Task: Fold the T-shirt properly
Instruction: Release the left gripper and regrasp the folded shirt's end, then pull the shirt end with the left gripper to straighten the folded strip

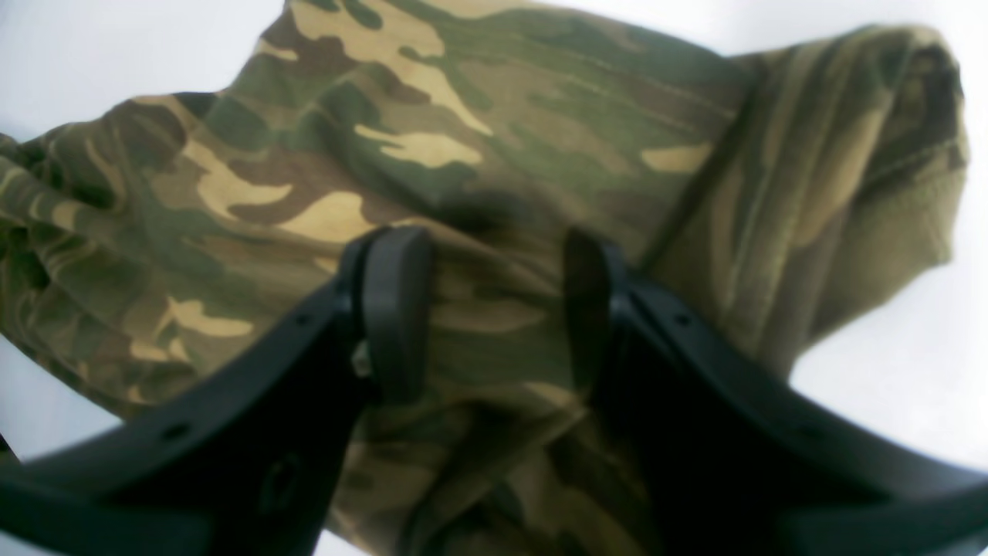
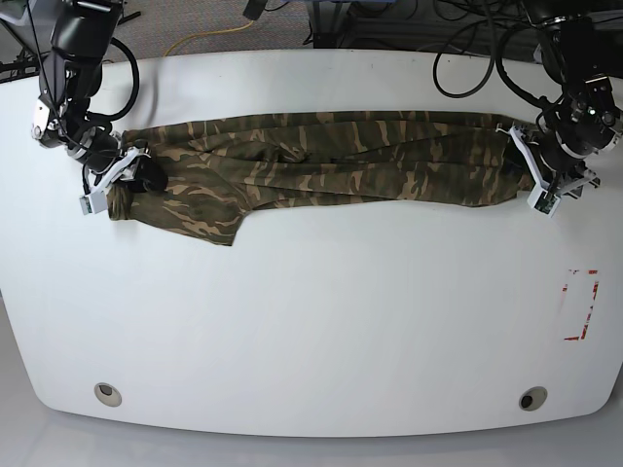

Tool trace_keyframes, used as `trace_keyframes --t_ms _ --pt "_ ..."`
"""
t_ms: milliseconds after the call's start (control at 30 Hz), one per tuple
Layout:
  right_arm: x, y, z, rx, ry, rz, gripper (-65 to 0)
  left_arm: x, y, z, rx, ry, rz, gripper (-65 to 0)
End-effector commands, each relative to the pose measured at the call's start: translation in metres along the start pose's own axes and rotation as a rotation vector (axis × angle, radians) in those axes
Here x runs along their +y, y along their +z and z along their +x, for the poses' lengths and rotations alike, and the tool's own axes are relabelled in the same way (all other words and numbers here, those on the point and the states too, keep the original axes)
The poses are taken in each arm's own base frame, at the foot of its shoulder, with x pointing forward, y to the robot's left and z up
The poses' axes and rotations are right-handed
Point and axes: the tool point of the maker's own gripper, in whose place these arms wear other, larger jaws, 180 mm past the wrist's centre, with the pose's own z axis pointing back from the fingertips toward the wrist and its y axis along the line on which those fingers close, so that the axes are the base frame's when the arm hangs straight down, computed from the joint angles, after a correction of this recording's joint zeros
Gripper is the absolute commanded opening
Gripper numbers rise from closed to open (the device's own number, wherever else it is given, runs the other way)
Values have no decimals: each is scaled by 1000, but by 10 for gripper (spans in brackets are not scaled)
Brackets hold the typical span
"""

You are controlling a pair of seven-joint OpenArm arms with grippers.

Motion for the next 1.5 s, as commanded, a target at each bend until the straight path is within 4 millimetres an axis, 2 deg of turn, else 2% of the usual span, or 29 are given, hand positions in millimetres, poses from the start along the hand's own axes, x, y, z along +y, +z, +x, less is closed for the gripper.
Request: trace_keyframes --t_ms 0,100,167,233,367,500,567,733,1067,1267,1333,1467 --pt "-5 4 5 4 17 -22 -387 11 23 22 -56 -54 18 -275" --pt "-4 3 4 6 17 -19 -387 20 41 39 -137 -38 5 -275" --pt "-3 3 5 3 16 -14 -387 38 55 51 -212 16 35 -274" --pt "-3 3 5 3 16 -14 -387 48 58 56 -238 47 57 -272" --pt "-3 3 5 3 16 -14 -387 62 43 65 -246 124 49 -272" --pt "-3 3 5 3 16 -14 -387 76 20 57 -205 209 28 -272" --pt "-3 3 5 3 16 -14 -387 77 5 54 -176 236 3 -272" --pt "-3 3 5 3 16 -14 -387 70 -28 47 -113 255 -49 -272" --pt "-3 2 5 2 16 -14 -387 31 -70 31 -43 244 -176 -272" --pt "-3 3 6 -1 15 -16 -387 24 -75 20 8 207 -175 -272" --pt "-3 3 6 -2 14 -17 -387 16 -77 8 38 200 -189 -274" --pt "-4 3 6 -2 12 -18 -387 8 -79 2 64 181 -207 -276"
